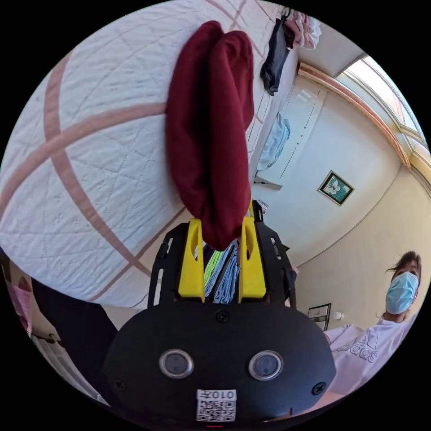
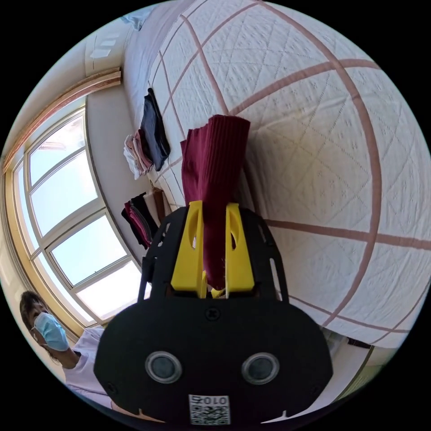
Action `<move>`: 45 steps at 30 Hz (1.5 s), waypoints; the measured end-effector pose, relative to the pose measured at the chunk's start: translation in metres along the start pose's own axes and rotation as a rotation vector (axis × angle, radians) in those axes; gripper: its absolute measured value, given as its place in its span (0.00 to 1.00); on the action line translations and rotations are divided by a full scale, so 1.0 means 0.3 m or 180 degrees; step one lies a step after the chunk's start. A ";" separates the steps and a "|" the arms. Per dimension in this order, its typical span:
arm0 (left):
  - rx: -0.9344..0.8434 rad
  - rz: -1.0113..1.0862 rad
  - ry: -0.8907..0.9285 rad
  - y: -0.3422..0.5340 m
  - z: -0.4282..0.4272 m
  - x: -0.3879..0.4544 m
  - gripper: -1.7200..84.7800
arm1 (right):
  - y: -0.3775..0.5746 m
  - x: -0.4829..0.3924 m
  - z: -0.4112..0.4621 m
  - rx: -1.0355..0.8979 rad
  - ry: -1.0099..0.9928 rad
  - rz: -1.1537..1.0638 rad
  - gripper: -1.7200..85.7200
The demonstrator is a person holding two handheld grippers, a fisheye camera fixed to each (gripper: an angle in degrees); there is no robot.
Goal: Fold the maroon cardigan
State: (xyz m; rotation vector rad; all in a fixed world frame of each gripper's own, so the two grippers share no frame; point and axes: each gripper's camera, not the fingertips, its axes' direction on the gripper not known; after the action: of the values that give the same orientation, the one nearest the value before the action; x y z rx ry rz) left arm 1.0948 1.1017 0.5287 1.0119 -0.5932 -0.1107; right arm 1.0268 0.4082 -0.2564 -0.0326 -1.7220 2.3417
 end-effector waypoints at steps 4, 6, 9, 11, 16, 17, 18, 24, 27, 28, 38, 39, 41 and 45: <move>-0.0254 0.0243 -0.0348 0.049 -0.031 0.175 0.16 | 0.076 0.063 0.055 -0.0019 -0.0117 -0.0232 0.15; -0.0257 0.0204 -0.0326 0.086 -0.034 0.215 0.16 | 0.108 0.117 0.090 0.0039 -0.0350 -0.0244 0.17; -0.0246 0.0194 -0.0287 0.157 -0.010 0.282 0.16 | 0.136 0.190 0.151 0.0101 -0.0773 -0.0202 0.19; -0.0260 0.0216 -0.0272 0.198 0.016 0.326 0.16 | 0.131 0.202 0.188 0.0101 -0.0993 -0.0238 0.18; -0.0306 0.0337 -0.0381 0.304 0.091 0.461 0.16 | 0.102 0.137 0.216 0.0025 -0.0995 -0.0210 0.16; -0.0309 0.0355 -0.0381 0.316 0.100 0.478 0.16 | 0.095 0.098 0.265 -0.0291 -0.0689 -0.0279 0.15; -0.0336 0.0403 -0.0421 0.340 0.122 0.514 0.16 | 0.093 0.083 0.289 -0.0441 -0.0554 -0.0305 0.14; -0.0546 0.0634 -0.0582 0.457 0.195 0.716 0.16 | 0.208 -0.042 0.355 -0.0437 -0.0011 -0.0534 0.10; -0.0720 0.0868 -0.0638 0.520 0.184 0.881 0.16 | 0.338 -0.128 0.378 -0.0391 0.0076 -0.0704 0.09; -0.0791 0.0942 -0.0640 0.552 0.171 0.956 0.16 | 0.401 -0.164 0.388 -0.0362 0.0021 -0.0769 0.09; -0.0902 0.1763 -0.0534 0.974 -0.104 1.621 0.16 | 0.921 -0.687 0.592 -0.0618 -0.0054 -0.1721 0.10; -0.0800 0.1838 -0.0510 1.031 -0.156 1.682 0.16 | 0.943 -0.717 0.615 -0.0642 -0.0046 -0.1759 0.10; -0.0655 0.1874 -0.0426 1.096 -0.230 1.751 0.16 | 1.002 -0.841 0.726 -0.0803 0.0008 -0.1923 0.11; -0.0299 0.1779 -0.0144 1.130 -0.413 1.860 0.16 | 1.028 -1.054 0.957 -0.0997 0.0175 -0.2168 0.11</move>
State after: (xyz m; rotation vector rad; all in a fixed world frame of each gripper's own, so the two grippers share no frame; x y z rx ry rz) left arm 1.5652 1.1816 0.9914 0.7243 -0.8836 0.3301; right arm 1.2360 -0.0111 -0.4973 0.3709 -1.7042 1.5636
